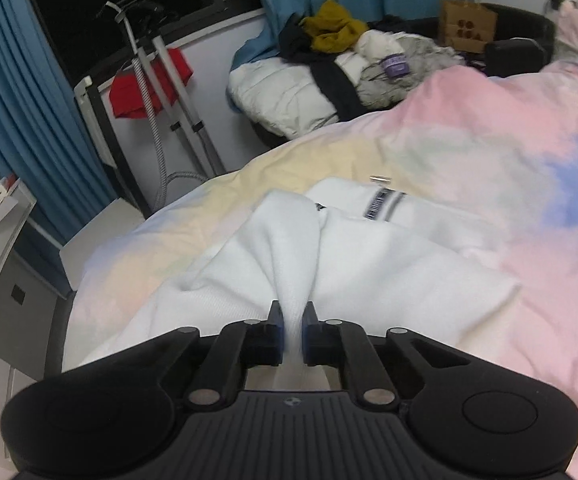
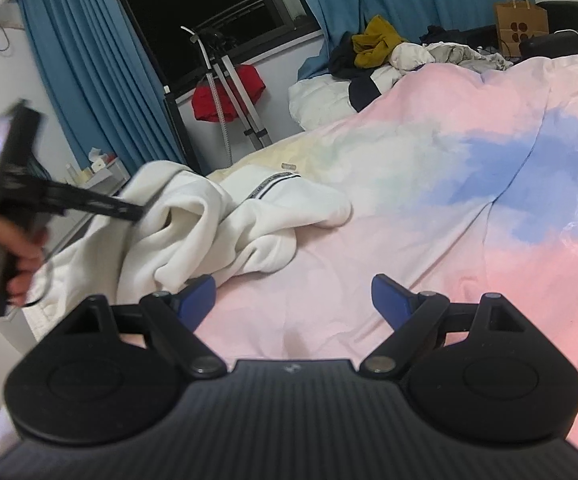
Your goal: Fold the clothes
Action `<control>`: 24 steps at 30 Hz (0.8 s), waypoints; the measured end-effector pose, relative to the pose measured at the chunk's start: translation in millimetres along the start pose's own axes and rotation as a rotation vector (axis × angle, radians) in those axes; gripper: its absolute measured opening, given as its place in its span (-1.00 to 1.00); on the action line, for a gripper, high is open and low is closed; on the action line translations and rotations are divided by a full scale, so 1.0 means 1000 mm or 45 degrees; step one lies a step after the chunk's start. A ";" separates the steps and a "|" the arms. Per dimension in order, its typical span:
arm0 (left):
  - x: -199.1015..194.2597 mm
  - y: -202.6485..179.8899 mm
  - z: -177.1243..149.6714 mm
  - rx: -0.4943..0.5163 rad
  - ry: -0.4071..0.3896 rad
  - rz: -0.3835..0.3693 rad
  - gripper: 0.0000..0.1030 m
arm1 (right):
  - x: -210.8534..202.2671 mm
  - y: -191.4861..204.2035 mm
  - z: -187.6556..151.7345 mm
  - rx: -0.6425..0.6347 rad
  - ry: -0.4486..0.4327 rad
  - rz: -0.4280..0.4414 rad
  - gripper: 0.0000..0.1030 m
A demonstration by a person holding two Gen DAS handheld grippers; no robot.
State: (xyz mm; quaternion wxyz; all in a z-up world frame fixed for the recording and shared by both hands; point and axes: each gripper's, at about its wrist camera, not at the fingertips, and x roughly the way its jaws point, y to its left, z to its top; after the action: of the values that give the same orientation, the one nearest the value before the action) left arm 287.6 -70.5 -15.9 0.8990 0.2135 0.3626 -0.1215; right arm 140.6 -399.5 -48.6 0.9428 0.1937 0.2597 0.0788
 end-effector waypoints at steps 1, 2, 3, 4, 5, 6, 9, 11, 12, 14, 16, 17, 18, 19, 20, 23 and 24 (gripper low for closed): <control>-0.013 -0.001 -0.006 0.001 -0.014 -0.007 -0.85 | -0.001 0.001 0.000 -0.007 0.000 -0.003 0.68; -0.027 -0.002 -0.012 0.000 -0.029 -0.017 -0.86 | -0.002 0.002 0.000 -0.015 -0.001 -0.005 0.68; -0.041 -0.002 -0.018 -0.002 -0.045 -0.028 -0.86 | -0.003 0.003 0.000 -0.024 -0.002 -0.007 0.68; -0.057 -0.003 -0.025 -0.004 -0.059 -0.042 -0.86 | -0.004 0.004 0.000 -0.032 -0.004 -0.009 0.68; -0.073 -0.003 -0.034 -0.006 -0.074 -0.057 -0.86 | -0.005 0.005 0.000 -0.041 -0.005 -0.012 0.68; -0.089 -0.004 -0.044 -0.008 -0.087 -0.071 -0.86 | -0.007 0.007 0.000 -0.052 -0.007 -0.015 0.68; -0.131 -0.005 -0.079 -0.019 -0.111 -0.117 -0.86 | -0.011 0.010 -0.001 -0.059 -0.006 -0.011 0.68; -0.152 -0.007 -0.108 -0.042 -0.093 -0.157 -0.86 | -0.014 0.012 -0.002 -0.057 -0.006 -0.006 0.68; -0.159 -0.008 -0.124 -0.053 -0.075 -0.174 -0.86 | -0.016 0.012 -0.002 -0.057 -0.006 -0.005 0.68; -0.165 -0.012 -0.155 -0.073 -0.001 -0.221 -0.86 | -0.019 0.014 -0.003 -0.056 -0.007 -0.003 0.68; -0.163 -0.014 -0.182 -0.090 0.080 -0.243 -0.86 | -0.021 0.015 -0.003 -0.056 -0.006 0.002 0.68; -0.159 -0.015 -0.195 -0.098 0.127 -0.248 -0.86 | -0.021 0.016 -0.004 -0.058 -0.004 0.002 0.68; -0.156 -0.016 -0.206 -0.111 0.161 -0.250 -0.85 | -0.021 0.016 -0.004 -0.059 -0.001 0.001 0.68; -0.153 -0.016 -0.216 -0.127 0.186 -0.250 -0.85 | -0.021 0.016 -0.004 -0.063 0.003 -0.002 0.68; -0.152 -0.015 -0.223 -0.141 0.194 -0.250 -0.84 | -0.020 0.015 -0.004 -0.065 0.006 -0.006 0.68; -0.157 -0.012 -0.233 -0.171 0.163 -0.264 -0.77 | -0.020 0.015 -0.005 -0.066 0.010 -0.017 0.68; -0.161 -0.010 -0.232 -0.170 0.143 -0.274 -0.71 | -0.020 0.014 -0.005 -0.064 0.009 -0.019 0.68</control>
State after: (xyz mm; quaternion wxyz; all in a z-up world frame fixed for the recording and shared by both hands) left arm 30.4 40.2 -55.8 0.8713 0.1194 0.4403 -0.1806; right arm 119.7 -390.2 -38.0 0.9470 0.1678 0.2624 0.0788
